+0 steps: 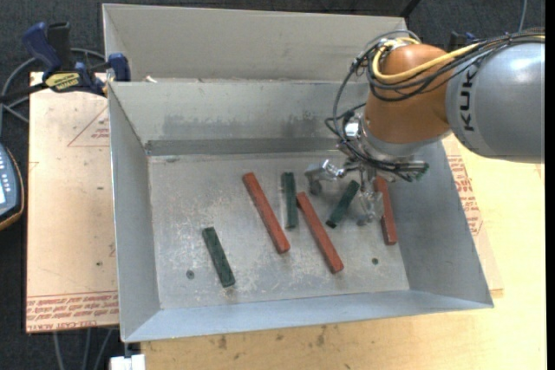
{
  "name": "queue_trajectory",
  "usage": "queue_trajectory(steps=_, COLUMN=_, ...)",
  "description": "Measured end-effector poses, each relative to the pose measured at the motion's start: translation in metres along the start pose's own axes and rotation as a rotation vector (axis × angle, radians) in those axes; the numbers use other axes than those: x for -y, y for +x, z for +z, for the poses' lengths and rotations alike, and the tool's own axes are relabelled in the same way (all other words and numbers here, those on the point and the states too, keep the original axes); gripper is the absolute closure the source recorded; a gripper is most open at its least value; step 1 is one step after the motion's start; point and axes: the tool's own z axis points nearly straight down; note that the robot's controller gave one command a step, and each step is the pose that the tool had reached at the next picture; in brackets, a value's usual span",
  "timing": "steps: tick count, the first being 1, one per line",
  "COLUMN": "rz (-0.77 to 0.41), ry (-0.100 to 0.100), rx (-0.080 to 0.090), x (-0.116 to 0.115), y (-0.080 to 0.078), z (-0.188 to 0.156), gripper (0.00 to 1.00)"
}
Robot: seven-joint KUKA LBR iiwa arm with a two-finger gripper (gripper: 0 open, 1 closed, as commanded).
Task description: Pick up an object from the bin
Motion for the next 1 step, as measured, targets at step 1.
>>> queue_trajectory(steps=1, rz=0.000, ry=-0.003, rx=-0.002, x=-0.0012, y=0.0004, z=-0.0004, gripper=1.00)
